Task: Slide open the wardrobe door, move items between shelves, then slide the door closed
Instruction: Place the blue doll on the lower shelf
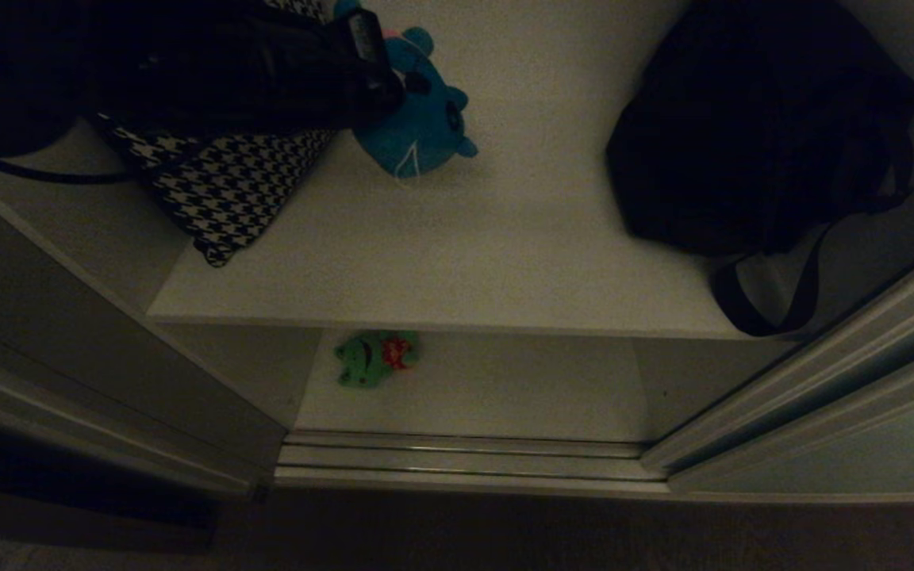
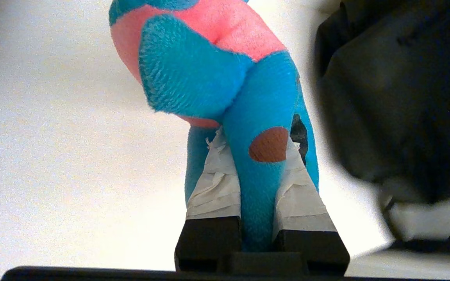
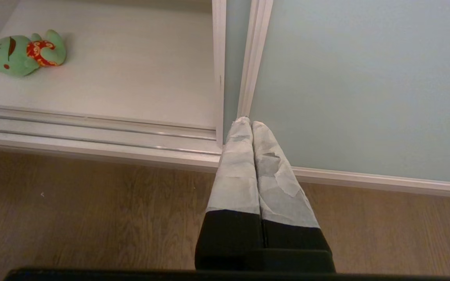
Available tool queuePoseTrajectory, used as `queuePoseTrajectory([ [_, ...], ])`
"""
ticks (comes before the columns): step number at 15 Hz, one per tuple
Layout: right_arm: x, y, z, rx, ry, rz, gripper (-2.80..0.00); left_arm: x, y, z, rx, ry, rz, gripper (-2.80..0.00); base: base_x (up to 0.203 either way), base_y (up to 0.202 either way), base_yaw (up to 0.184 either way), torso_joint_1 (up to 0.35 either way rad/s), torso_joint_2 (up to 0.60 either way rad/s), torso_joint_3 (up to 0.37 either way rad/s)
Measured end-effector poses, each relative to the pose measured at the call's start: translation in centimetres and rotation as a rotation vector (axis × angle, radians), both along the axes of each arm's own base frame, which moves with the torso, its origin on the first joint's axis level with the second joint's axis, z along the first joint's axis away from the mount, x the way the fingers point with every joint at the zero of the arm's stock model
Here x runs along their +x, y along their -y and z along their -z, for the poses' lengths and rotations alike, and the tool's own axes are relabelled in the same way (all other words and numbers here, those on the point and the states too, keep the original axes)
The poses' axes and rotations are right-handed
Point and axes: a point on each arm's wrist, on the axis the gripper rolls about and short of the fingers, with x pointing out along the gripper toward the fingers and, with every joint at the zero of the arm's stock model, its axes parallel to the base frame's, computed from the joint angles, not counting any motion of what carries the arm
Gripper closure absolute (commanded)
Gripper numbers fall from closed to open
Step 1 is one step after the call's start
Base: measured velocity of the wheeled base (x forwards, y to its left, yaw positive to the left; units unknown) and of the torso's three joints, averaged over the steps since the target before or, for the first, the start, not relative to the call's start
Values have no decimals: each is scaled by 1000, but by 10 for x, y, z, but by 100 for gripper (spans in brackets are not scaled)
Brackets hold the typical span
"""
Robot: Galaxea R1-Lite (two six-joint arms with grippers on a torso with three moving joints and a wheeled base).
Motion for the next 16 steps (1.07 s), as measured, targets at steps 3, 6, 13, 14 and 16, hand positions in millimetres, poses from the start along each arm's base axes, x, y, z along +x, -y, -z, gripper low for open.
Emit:
queuePoseTrajectory([
  [3, 0, 0, 0, 0, 0, 0, 0, -58, -42, -6, 109, 58, -45, 0, 0, 0, 0, 0, 0, 0],
  [6, 0, 0, 0, 0, 0, -1, 0, -116, -92, 20, 245, 70, -134, 0, 0, 0, 0, 0, 0, 0],
  [13, 0, 0, 0, 0, 0, -1, 0, -248, -151, 141, 333, 32, -290, 0, 0, 0, 0, 0, 0, 0],
  [14, 0, 0, 0, 0, 0, 0, 0, -260, -153, 167, 337, 18, -299, 0, 0, 0, 0, 0, 0, 0],
  [16, 0, 0, 0, 0, 0, 0, 0, -273, -155, 214, 339, -22, -327, 0, 0, 0, 0, 0, 0, 0],
])
